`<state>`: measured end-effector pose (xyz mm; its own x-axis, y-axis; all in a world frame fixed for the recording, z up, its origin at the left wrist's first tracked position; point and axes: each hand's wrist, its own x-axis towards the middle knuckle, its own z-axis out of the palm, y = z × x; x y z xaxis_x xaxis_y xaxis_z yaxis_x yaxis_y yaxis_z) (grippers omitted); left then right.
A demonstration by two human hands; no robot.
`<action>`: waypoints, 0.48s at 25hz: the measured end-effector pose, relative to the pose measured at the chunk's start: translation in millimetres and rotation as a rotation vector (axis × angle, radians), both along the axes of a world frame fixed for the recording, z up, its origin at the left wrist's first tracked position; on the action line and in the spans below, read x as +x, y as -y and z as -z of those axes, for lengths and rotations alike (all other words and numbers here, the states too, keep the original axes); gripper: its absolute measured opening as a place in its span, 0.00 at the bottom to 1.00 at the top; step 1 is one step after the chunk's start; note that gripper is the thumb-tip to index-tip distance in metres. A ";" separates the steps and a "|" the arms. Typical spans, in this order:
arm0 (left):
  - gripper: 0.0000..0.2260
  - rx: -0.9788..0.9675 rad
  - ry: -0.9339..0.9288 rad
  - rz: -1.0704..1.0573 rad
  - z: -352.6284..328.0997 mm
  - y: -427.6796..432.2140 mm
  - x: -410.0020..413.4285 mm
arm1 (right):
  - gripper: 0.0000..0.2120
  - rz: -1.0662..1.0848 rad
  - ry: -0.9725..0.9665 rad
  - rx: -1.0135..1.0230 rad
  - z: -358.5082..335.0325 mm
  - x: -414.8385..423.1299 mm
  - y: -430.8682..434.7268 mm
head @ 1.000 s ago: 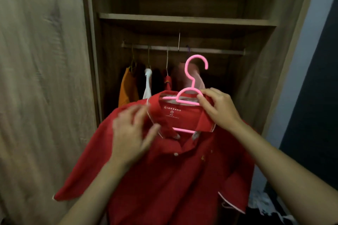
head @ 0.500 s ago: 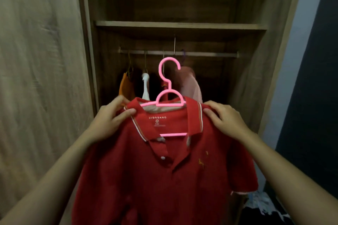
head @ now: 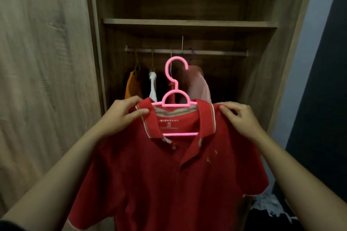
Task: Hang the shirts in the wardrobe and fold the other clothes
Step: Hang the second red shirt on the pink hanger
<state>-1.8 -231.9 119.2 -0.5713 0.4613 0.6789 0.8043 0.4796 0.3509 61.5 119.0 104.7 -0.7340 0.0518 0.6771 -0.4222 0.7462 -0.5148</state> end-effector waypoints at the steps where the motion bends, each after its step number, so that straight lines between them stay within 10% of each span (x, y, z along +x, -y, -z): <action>1: 0.03 0.047 0.008 0.018 -0.6 5.0 -0.1 | 0.10 0.028 -0.004 0.023 -2.2 3.1 -3.4; 6: 0.11 0.097 0.087 0.085 2.5 2.3 -2.3 | 0.18 0.100 0.075 0.416 -10.3 8.9 13.1; 12: 0.21 -0.028 0.202 0.019 11.0 23.3 -6.3 | 0.08 0.258 0.002 0.168 -14.1 10.5 27.1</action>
<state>-8.1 -255.2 108.2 -0.6854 0.4906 0.5381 0.7280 0.4770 0.4924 71.9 92.0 118.8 -0.7125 0.1240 0.6906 -0.2072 0.9032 -0.3760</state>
